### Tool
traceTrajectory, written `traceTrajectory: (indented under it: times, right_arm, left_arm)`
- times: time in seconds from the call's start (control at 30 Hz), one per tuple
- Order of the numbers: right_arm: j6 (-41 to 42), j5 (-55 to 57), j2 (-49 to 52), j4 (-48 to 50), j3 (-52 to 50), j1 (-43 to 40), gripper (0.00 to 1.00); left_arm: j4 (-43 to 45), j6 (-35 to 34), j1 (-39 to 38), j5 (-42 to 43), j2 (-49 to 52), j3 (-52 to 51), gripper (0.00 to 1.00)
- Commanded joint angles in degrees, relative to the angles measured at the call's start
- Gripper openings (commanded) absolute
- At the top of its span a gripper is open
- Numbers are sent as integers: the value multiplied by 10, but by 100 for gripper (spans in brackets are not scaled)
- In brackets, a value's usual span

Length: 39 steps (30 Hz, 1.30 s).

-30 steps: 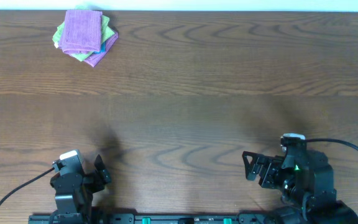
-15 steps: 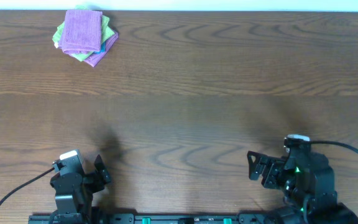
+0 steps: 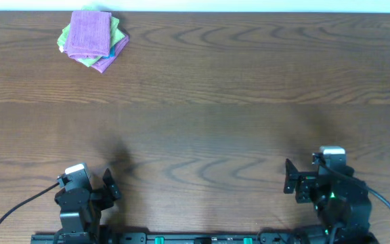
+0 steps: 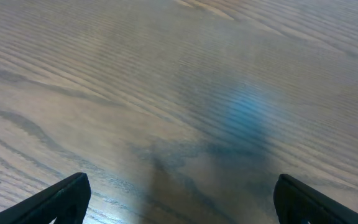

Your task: Fold the cloth

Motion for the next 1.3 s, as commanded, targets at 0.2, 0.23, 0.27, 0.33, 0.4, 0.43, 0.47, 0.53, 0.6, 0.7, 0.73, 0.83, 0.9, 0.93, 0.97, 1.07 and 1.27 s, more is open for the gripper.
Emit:
traceTrajectory:
  times: [0.2, 0.23, 0.27, 0.33, 0.4, 0.43, 0.47, 0.53, 0.6, 0.7, 0.73, 0.83, 0.9, 0.93, 0.97, 1.07, 1.27]
  right_arm:
    - [-20, 6, -87, 37, -112, -19, 99]
    - [-12, 6, -96, 38, -122, -21, 99]
    - [-7, 6, -104, 38, -131, -23, 99]
    - [6, 6, -120, 38, -149, -28, 99]
    - [19, 6, -138, 38, -169, -35, 99]
    - [21, 6, -145, 38, -176, -38, 99]
    - [23, 6, -152, 38, -184, -40, 99]
    - [23, 6, -160, 40, -195, -43, 99]
    - [23, 6, -165, 40, -205, -43, 99]
    - [23, 7, -165, 46, -214, -44, 99]
    - [23, 11, -165, 47, -214, -44, 99]
    - [23, 21, -165, 47, -214, -44, 99]
    - [23, 24, -165, 47, -214, -44, 99]
    - [23, 25, -165, 47, -214, -44, 99]
    - [23, 25, -165, 47, -214, -44, 99]
    - [23, 23, -165, 47, -214, -44, 99]
    - [23, 23, -165, 47, -214, -44, 99]
  left_arm:
    - [-25, 12, -3, 2, -4, -19, 95]
    - [-25, 12, -3, 2, -4, -19, 95]
    - [-25, 12, -3, 2, -4, -19, 95]
    - [-25, 12, -3, 2, -4, -19, 95]
    - [-25, 12, -3, 2, -4, -19, 95]
    - [-25, 12, -3, 2, -4, -19, 95]
    - [-25, 12, -3, 2, -4, -19, 95]
    - [-25, 12, -3, 2, -4, -19, 95]
    - [-25, 12, -3, 2, -4, -19, 95]
    - [-25, 12, -3, 2, -4, -19, 95]
    - [-25, 12, -3, 2, -4, -19, 95]
    - [-25, 12, -3, 2, -4, -19, 95]
    - [-25, 12, -3, 2, -4, -19, 95]
    - [-25, 12, -3, 2, -4, -19, 95]
    - [-25, 12, -3, 2, -4, -19, 95]
    - [-25, 12, -3, 2, -4, -19, 95]
    - [-25, 12, -3, 2, -4, -19, 95]
